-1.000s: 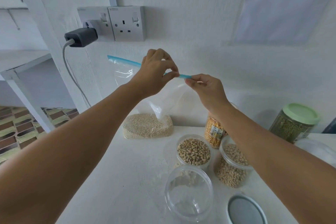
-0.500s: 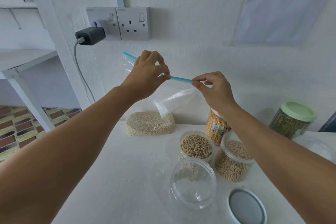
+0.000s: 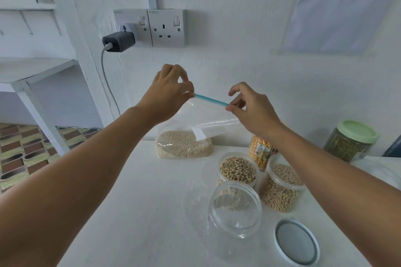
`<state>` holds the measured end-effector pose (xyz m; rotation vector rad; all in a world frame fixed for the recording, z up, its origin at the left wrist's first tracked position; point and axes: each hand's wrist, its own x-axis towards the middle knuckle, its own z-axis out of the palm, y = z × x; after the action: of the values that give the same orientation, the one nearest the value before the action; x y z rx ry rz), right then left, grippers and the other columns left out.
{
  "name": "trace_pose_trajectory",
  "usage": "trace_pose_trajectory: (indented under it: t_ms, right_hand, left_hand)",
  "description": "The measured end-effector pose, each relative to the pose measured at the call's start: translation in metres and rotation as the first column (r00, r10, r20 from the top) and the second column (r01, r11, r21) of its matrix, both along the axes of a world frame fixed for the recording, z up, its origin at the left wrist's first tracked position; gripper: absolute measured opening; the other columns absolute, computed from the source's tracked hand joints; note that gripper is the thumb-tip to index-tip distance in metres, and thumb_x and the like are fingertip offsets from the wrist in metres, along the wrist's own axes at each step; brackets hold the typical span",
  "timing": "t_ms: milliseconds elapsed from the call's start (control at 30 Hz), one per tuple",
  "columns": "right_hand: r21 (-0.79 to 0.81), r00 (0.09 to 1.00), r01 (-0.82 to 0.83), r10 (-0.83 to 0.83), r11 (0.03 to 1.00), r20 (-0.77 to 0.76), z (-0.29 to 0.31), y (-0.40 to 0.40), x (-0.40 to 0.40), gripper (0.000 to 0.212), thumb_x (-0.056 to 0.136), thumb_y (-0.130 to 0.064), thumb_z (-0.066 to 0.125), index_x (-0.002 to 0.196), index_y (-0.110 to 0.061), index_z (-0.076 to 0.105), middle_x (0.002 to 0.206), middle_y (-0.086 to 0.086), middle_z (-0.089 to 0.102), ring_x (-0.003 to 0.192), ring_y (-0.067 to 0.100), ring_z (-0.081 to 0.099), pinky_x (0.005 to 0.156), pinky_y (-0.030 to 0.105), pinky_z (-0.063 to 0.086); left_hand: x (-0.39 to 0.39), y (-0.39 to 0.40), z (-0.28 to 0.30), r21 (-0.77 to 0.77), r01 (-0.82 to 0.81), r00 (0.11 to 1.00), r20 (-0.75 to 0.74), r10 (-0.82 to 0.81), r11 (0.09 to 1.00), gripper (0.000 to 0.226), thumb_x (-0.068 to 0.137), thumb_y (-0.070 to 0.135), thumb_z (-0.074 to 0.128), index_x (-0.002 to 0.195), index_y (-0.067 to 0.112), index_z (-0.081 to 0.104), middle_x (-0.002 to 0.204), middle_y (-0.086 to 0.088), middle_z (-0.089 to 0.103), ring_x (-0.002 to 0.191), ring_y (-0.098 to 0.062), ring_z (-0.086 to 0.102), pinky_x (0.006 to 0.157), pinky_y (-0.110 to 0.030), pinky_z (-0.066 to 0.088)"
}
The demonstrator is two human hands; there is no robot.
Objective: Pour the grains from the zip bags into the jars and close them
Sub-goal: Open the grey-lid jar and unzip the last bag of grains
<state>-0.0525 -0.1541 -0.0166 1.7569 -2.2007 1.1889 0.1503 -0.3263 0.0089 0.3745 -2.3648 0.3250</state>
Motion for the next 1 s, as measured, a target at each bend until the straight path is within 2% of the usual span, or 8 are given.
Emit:
trace_pose_trajectory:
  t_ms: [233,467,567,667,833,867,933,1000]
  right_hand:
    - [0.019,0.997,0.041,-0.042,0.999,0.059,-0.008,0.015,-0.009,0.025,0.097,-0.019,0.074,0.116,-0.025,0.059,0.089,-0.012,0.071,0.089,0.012,0.068,0.084,0.037,0.058]
    - [0.081,0.99,0.081,-0.089,0.993,0.108,-0.006,0.017,-0.003,0.022,0.099,-0.022,0.07,0.12,-0.027,0.064,0.09,-0.013,0.068,0.086,0.008,0.066,0.08,0.032,0.057]
    - [0.121,0.989,0.081,-0.095,0.989,0.115,-0.003,0.014,0.002,0.013,0.101,-0.028,0.067,0.112,-0.027,0.074,0.093,-0.015,0.07,0.085,0.003,0.064,0.08,0.031,0.055]
    - [0.113,0.982,0.054,-0.074,0.992,0.176,0.003,0.008,0.014,0.013,0.101,-0.03,0.067,0.105,-0.024,0.078,0.093,-0.012,0.072,0.086,0.007,0.067,0.079,0.029,0.054]
    - [0.096,0.899,-0.035,-0.01,0.995,0.437,0.021,-0.008,0.043,0.008,0.098,-0.025,0.071,0.097,-0.019,0.077,0.085,-0.003,0.074,0.07,0.006,0.071,0.07,0.029,0.056]
    - [0.096,0.875,-0.063,0.008,0.993,0.485,0.025,-0.011,0.049,0.008,0.098,-0.024,0.072,0.098,-0.018,0.076,0.087,-0.002,0.075,0.07,0.007,0.071,0.074,0.031,0.057]
    - [0.103,0.851,-0.116,0.045,0.988,0.523,0.033,-0.016,0.06,0.009,0.098,-0.023,0.072,0.1,-0.016,0.077,0.089,0.0,0.075,0.071,0.009,0.071,0.08,0.031,0.058]
    - [0.108,0.841,-0.161,0.079,0.981,0.535,0.04,-0.02,0.072,0.01,0.097,-0.023,0.073,0.102,-0.014,0.078,0.089,0.0,0.075,0.071,0.009,0.069,0.08,0.029,0.058]
  left_hand:
    - [0.027,-0.017,0.015,-0.081,-0.117,0.993,0.023,0.119,0.99,0.021,0.094,0.022,0.074,0.106,0.005,0.076,0.117,-0.017,0.058,0.116,-0.042,0.048,0.095,-0.058,0.05]
    - [0.032,-0.008,0.008,-0.02,-0.238,0.971,-0.007,0.238,0.971,0.022,0.096,0.024,0.072,0.111,0.008,0.076,0.127,-0.018,0.055,0.121,-0.041,0.047,0.098,-0.057,0.048]
    - [0.034,0.004,-0.003,-0.007,-0.256,0.965,-0.062,0.255,0.967,0.039,0.093,0.022,0.076,0.131,0.017,0.067,0.14,-0.023,0.047,0.129,-0.046,0.043,0.104,-0.06,0.045]
    - [0.029,0.022,-0.011,-0.022,-0.209,0.976,-0.073,0.207,0.978,0.061,0.092,0.023,0.076,0.148,0.023,0.054,0.145,-0.026,0.042,0.13,-0.047,0.04,0.106,-0.06,0.043]
    - [0.02,0.054,-0.026,0.312,-0.183,0.954,-0.174,0.245,0.932,0.063,0.097,0.039,0.07,0.153,0.026,0.044,0.146,-0.018,0.038,0.13,-0.038,0.038,0.109,-0.049,0.04]
    - [0.02,0.056,-0.029,0.327,-0.203,0.949,-0.167,0.267,0.923,0.065,0.098,0.034,0.069,0.156,0.029,0.039,0.147,-0.017,0.036,0.129,-0.038,0.038,0.11,-0.049,0.039]
    - [0.024,0.054,-0.031,0.251,-0.247,0.946,-0.148,0.289,0.936,0.077,0.099,0.014,0.067,0.162,0.035,0.028,0.147,-0.018,0.032,0.126,-0.038,0.038,0.107,-0.049,0.041]
    - [0.03,0.046,-0.025,0.166,-0.259,0.947,-0.149,0.283,0.952,0.083,0.095,0.0,0.065,0.161,0.037,0.03,0.144,-0.019,0.034,0.12,-0.039,0.038,0.102,-0.049,0.043]
